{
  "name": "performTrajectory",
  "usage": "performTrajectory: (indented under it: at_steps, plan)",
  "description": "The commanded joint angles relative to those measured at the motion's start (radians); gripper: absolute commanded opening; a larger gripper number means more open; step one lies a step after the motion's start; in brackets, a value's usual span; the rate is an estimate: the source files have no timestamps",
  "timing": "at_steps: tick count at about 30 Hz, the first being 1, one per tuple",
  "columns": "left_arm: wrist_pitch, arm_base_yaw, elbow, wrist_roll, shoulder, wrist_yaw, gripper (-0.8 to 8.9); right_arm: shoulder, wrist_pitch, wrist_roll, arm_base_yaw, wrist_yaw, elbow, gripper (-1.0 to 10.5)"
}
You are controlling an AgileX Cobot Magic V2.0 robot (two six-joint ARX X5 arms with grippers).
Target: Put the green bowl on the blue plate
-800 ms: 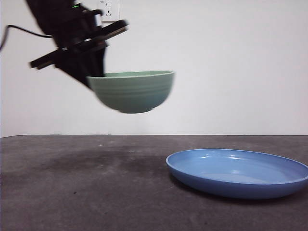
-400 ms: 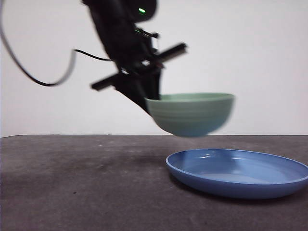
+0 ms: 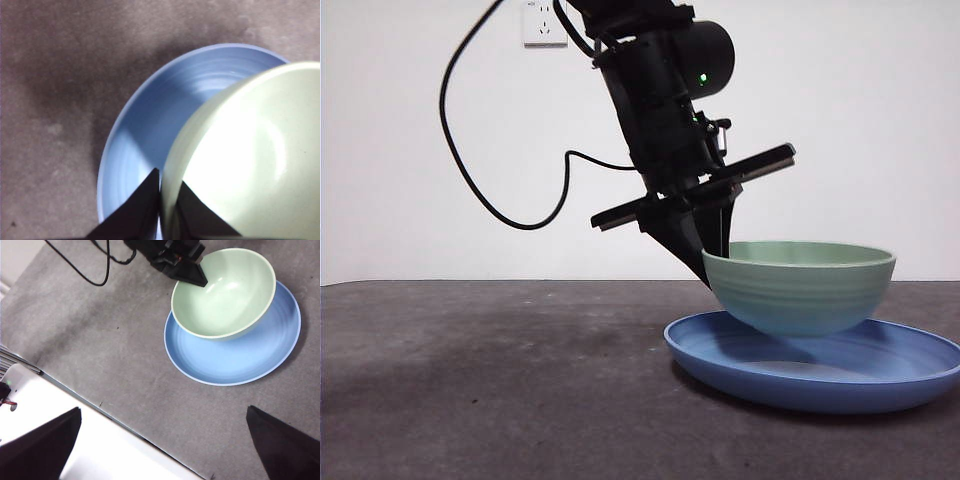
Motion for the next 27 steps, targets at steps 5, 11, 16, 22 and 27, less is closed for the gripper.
performTrajectory:
  at_steps: [5, 11, 16, 22, 27]
  plan:
    - [-0.011, -0.024, 0.041, 0.005, 0.067, 0.001, 0.09, 0.004, 0.003, -0.001, 0.005, 0.0, 0.019, 5.8]
    - [-0.011, -0.035, 0.041, 0.016, 0.07, 0.001, 0.09, 0.004, 0.003, -0.002, 0.005, 0.001, 0.019, 5.8]
    - [-0.011, -0.035, 0.041, 0.013, 0.07, 0.001, 0.39, 0.004, 0.002, -0.002, 0.005, 0.0, 0.019, 5.8]
    - [-0.014, -0.034, 0.047, 0.008, 0.069, 0.001, 1.26, 0.004, 0.002, -0.002, 0.005, 0.0, 0.019, 5.8]
    - [-0.066, -0.034, 0.125, 0.009, 0.069, 0.001, 4.52, 0.004, 0.002, -0.002, 0.005, 0.0, 0.019, 5.8]
